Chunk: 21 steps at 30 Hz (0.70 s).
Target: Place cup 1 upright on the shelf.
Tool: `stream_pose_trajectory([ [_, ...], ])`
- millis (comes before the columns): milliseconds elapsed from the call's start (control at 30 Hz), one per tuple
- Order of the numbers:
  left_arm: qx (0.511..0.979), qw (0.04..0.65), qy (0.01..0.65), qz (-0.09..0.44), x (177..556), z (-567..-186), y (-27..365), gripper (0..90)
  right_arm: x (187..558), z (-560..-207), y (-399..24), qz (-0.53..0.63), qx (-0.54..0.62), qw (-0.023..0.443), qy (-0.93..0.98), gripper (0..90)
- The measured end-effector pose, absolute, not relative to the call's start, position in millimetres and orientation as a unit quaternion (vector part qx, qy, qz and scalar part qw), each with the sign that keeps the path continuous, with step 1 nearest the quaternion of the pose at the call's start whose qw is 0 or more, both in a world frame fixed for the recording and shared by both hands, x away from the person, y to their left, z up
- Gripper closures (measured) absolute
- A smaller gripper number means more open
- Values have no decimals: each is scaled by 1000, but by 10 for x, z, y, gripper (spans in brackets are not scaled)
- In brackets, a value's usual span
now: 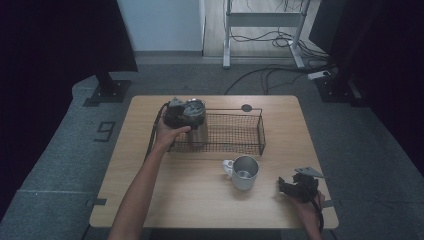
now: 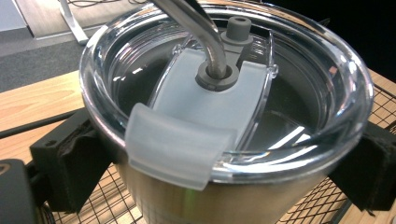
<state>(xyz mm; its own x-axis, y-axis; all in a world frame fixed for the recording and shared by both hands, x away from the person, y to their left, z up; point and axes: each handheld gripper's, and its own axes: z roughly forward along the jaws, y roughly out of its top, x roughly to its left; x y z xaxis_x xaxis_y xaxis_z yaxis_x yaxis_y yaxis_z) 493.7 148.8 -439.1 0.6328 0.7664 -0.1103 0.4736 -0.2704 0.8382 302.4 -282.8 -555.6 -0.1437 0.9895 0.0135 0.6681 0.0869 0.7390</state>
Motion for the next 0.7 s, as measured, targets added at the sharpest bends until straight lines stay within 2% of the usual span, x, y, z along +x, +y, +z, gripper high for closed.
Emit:
stream_pose_trajectory([
  [700,789,441,393,171,4909,-4518,1414,42,3024,-5556,-2828,309,601,260,690,132],
])
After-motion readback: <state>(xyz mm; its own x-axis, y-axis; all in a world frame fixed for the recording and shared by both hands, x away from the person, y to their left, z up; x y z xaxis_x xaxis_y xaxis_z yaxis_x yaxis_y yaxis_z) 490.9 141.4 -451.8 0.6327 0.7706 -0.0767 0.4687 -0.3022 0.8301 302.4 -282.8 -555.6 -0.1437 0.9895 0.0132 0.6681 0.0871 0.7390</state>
